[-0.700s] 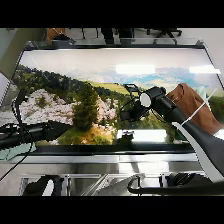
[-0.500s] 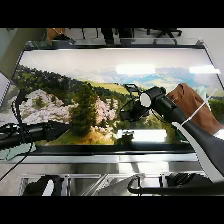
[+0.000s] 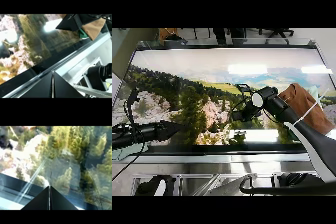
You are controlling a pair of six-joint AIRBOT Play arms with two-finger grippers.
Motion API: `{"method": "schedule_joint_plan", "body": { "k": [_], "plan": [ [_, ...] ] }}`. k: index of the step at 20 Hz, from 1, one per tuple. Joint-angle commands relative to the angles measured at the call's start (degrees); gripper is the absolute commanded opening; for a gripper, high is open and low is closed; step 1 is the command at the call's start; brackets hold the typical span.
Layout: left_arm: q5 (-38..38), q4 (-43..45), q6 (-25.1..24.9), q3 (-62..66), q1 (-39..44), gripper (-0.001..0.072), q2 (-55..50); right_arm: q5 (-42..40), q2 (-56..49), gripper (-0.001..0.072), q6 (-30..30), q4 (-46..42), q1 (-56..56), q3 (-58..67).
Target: Fold the shirts.
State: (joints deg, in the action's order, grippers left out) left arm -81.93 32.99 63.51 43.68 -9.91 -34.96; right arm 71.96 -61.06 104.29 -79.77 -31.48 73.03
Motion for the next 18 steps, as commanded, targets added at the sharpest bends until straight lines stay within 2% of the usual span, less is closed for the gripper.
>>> {"method": "schedule_joint_plan", "body": {
  "k": [1,6,9,10,12,13,14,15,16,18],
  "plan": [
    [0.02,0.00,0.00,-0.04,0.04,0.0014,0.04,0.02,-0.04,0.0019,0.02,0.02,-0.04,-0.02],
    [1.09,-0.09,0.00,-0.04,0.04,0.0014,0.04,-0.13,-0.04,0.0019,0.02,0.11,-0.04,-0.02],
    [6.45,0.26,0.07,0.02,0.68,0.0013,0.04,-1.03,-0.85,0.0019,0.02,0.24,-0.04,-0.02],
    [10.03,4.85,2.21,0.42,-0.04,0.0013,0.04,-1.09,-1.55,0.0019,0.02,0.52,-0.04,-0.02],
    [15.15,22.95,13.33,3.41,-4.39,0.0017,-0.83,-1.05,-3.45,0.0020,-0.02,1.25,-0.04,-0.02],
    [14.97,31.26,15.93,5.44,-7.67,0.0032,-1.86,-1.16,-4.52,0.0019,-0.46,1.31,-0.04,-0.02],
    [14.12,38.64,16.11,7.69,-11.63,0.0405,-3.54,-1.70,-5.46,0.0020,-2.36,1.31,-0.04,-0.02],
    [13.92,43.45,16.96,9.25,-15.56,0.0697,-5.49,-2.60,-6.19,0.0020,-3.74,1.31,-0.04,-0.02],
    [14.60,47.04,17.84,10.38,-20.09,0.0698,-7.82,-3.76,-6.60,0.0020,-4.74,1.27,-0.02,-0.02],
    [17.64,48.33,18.03,10.62,-29.09,0.0698,-13.31,-6.86,-6.69,0.0020,-7.82,1.25,0.07,0.02]
  ]
}}
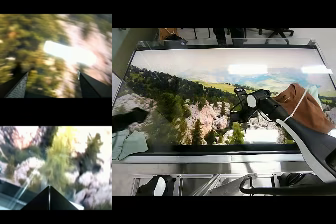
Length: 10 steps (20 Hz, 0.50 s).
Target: Fold the shirts.
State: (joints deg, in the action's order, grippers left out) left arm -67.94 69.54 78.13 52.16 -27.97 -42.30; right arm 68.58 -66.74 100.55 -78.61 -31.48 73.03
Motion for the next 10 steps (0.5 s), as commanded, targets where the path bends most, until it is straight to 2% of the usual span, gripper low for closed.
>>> {"method": "schedule_joint_plan", "body": {
  "k": [1,2,3,4,5,10],
  "plan": [
    [4.26,11.69,3.41,2.14,-15.30,0.0698,-9.29,-4.72,-1.01,0.0029,-5.60,-0.37,0.20,0.11],
    [4.59,11.76,3.41,2.14,-18.97,0.0698,-12.31,-5.42,-1.01,0.0031,-6.32,-0.81,0.59,0.20],
    [4.92,11.74,3.41,2.14,-22.69,0.0698,-15.45,-5.88,-1.01,0.0105,-6.34,-0.94,1.36,0.28],
    [5.55,11.72,3.41,2.14,-25.70,0.0698,-18.10,-6.10,-1.01,0.0279,-6.32,-0.92,2.23,0.28],
    [6.69,11.72,3.39,2.14,-28.35,0.0698,-20.70,-6.12,-1.01,0.0346,-6.32,-0.90,3.30,0.28],
    [16.31,11.74,3.37,2.16,-33.09,0.0698,-31.65,-8.76,-1.01,0.0343,-6.34,-0.94,6.67,0.28]
  ]
}}
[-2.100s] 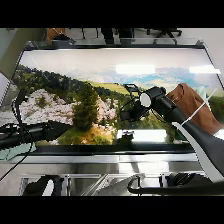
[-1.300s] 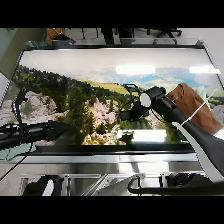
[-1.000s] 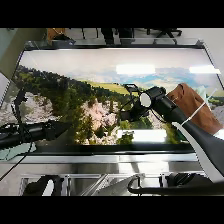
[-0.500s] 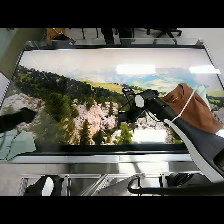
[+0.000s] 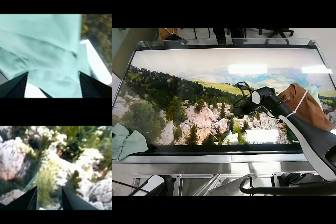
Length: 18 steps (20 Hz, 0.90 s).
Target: Fold the shirts.
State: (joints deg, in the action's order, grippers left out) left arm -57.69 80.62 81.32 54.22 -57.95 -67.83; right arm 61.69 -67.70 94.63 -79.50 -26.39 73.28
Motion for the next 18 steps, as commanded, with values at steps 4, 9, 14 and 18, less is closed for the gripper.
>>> {"method": "schedule_joint_plan", "body": {
  "k": [4,9,14,18],
  "plan": [
    [14.36,0.63,0.20,0.11,0.39,0.0617,-10.45,-2.34,-0.04,0.0341,-0.39,-0.04,2.03,0.04],
    [10.97,-2.36,0.13,5.31,6.80,0.0013,-7.37,-2.29,-0.02,0.0339,-0.37,0.20,2.01,0.04],
    [-0.26,-14.45,-0.52,19.32,23.91,0.0013,0.68,-1.62,2.38,0.0337,-0.37,0.17,2.14,0.09],
    [-4.68,-15.82,0.31,26.56,44.65,0.0013,3.93,-0.94,8.17,0.0147,-0.24,0.04,5.51,0.11]
  ]
}}
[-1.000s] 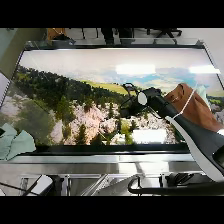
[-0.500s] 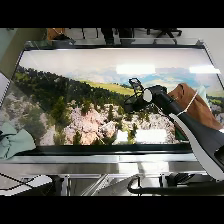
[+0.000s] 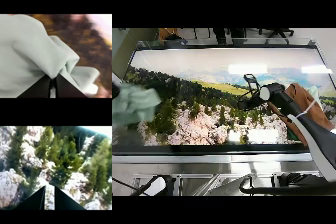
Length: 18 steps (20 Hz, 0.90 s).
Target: Fold the shirts.
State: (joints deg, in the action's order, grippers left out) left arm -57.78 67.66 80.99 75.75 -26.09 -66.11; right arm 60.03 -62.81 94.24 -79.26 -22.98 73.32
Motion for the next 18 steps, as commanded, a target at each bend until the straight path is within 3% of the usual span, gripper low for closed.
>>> {"method": "schedule_joint_plan", "body": {
  "k": [1,6,10,11,12,13,15,18],
  "plan": [
    [-5.35,-2.75,1.42,5.20,17.38,0.0013,1.97,1.84,4.61,0.0147,0.26,-0.04,4.26,0.07],
    [-4.00,-2.89,3.10,-0.07,37.03,0.0012,-4.15,9.38,6.93,0.0149,0.17,-0.02,14.43,0.04],
    [-3.87,-3.41,3.15,-1.46,45.68,0.0018,-11.93,10.36,5.81,0.0164,0.00,-0.02,16.20,0.04],
    [-3.87,-3.41,3.15,-1.42,46.69,0.0128,-13.25,10.32,5.27,0.0168,0.00,0.00,16.20,0.04],
    [-4.07,-3.43,3.19,-1.38,46.99,0.0558,-13.92,10.27,4.55,0.0252,-0.04,-0.07,16.24,0.07],
    [-5.25,-3.34,4.31,-0.44,46.42,0.0706,-14.27,9.73,3.82,0.0387,-1.36,0.44,16.63,0.17],
    [-9.97,-3.13,4.15,3.61,42.91,0.0706,-14.21,9.42,1.44,0.0379,-3.41,4.22,18.75,2.10],
    [-18.86,-3.34,4.22,4.44,34.69,0.0706,-13.55,9.20,-3.74,0.0381,-12.37,19.71,23.58,5.07]
  ]
}}
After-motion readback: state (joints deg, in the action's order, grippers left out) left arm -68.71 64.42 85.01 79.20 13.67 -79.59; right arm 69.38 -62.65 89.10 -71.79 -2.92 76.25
